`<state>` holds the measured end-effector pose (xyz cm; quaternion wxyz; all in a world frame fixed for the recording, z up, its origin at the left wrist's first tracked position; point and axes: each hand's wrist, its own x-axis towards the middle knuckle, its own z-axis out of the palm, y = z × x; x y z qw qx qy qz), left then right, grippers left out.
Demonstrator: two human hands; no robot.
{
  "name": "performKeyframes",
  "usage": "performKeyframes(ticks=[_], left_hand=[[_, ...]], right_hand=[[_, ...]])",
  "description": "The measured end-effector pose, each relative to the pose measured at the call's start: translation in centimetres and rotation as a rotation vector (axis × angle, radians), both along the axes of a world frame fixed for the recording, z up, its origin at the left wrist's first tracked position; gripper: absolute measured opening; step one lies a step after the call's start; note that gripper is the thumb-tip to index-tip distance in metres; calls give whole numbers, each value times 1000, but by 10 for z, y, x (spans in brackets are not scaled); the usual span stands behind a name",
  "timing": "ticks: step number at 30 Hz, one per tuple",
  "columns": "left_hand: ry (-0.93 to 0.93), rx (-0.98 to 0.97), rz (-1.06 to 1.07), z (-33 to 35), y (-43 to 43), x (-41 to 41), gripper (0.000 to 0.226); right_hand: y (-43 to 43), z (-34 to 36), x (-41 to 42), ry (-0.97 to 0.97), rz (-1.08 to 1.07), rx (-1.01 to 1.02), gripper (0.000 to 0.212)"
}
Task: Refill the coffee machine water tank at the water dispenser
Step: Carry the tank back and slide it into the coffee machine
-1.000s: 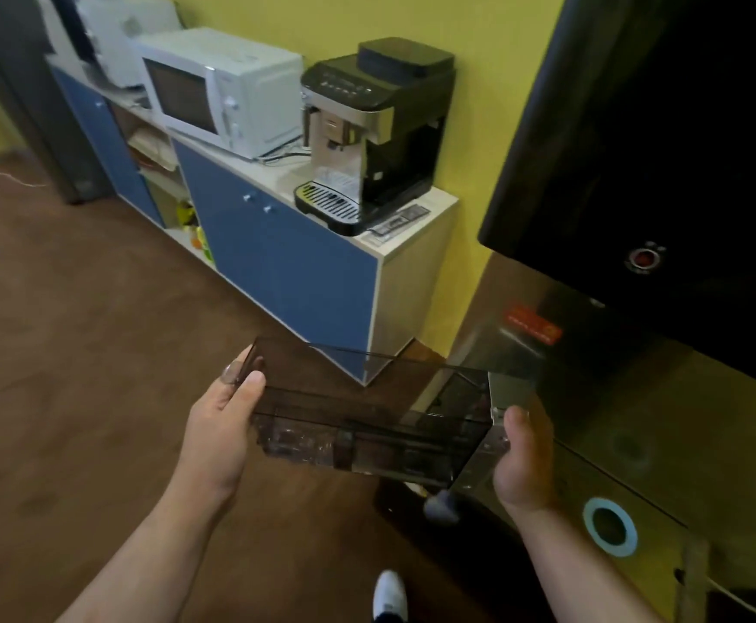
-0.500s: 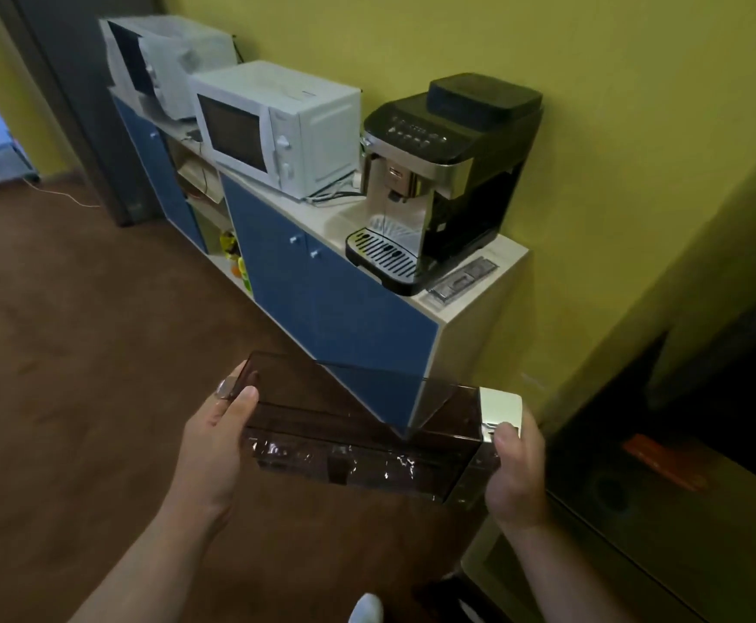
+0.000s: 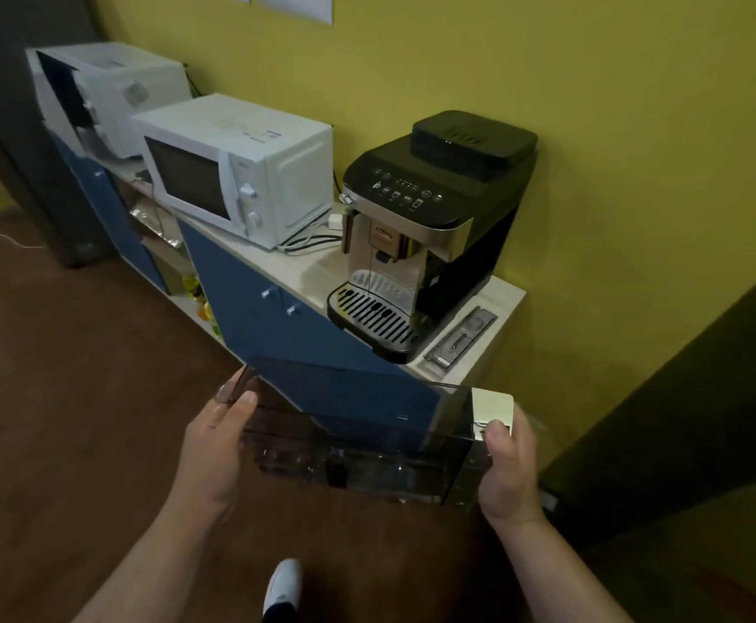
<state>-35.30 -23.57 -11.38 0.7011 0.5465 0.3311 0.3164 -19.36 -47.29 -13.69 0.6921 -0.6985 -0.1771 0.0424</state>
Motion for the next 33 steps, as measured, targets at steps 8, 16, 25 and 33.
performKeyframes(ticks=[8,16,25,33], left_hand=[[20,-21,-117,-12,87,85,28],[35,-73,-220,-6,159,156,30],[50,-55,-303,-15,205,207,28],[55,-89,-268,-21,217,234,31]], right_hand=[[65,3,53,28,-136,15,52],[137,-2,96,81,-265,73,51],[182,-3,147,158,-325,64,32],[195,-15,174,124,-305,-33,37]])
